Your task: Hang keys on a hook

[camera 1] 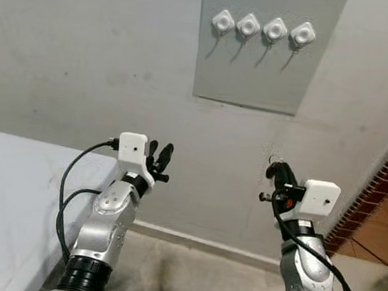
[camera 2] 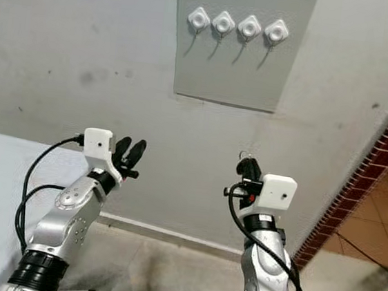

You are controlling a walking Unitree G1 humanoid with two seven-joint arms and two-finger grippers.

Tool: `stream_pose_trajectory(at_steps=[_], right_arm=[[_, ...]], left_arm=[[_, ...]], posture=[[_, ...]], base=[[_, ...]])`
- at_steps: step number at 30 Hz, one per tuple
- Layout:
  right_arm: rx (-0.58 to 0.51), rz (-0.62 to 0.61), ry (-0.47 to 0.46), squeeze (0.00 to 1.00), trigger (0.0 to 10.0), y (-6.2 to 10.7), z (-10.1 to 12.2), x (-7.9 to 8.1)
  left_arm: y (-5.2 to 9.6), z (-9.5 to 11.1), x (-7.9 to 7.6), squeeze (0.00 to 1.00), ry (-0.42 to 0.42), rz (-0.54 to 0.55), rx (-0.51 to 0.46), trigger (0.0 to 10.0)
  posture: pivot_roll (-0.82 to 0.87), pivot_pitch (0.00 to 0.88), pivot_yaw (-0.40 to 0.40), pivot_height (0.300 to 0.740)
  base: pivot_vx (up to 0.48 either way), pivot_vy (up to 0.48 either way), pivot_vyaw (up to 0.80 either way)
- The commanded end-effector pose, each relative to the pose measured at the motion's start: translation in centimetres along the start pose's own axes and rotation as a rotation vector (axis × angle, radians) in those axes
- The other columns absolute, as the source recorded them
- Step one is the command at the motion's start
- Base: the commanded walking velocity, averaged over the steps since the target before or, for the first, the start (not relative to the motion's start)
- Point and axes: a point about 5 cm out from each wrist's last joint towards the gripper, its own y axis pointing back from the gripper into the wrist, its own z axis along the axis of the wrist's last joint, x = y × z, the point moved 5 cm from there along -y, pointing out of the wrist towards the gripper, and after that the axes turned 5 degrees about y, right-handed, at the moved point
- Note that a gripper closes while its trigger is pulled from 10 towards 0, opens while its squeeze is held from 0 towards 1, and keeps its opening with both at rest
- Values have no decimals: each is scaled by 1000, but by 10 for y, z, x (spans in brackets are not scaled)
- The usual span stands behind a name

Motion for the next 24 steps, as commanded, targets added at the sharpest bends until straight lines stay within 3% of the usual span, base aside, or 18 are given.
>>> stream_pose_trajectory(at_steps=[1,16,24], right_arm=[[-19,22,-7,0,10000,-4,5,6],[-21,35,-7,0,10000,-6,6,8],[-13,47,-3,0,10000,-5,3,9]], left_arm=[[-1,6,3,0,-7,7,-13,10000],[-1,8,3,0,-6,22,-28,10000],[0,11,2,0,-36,40,-53,10000]], posture=[[57,0,12,736],[61,0,5,736],[64,0,-5,736]], base=[[480,0,0],[477,0,0],[0,0,0]])
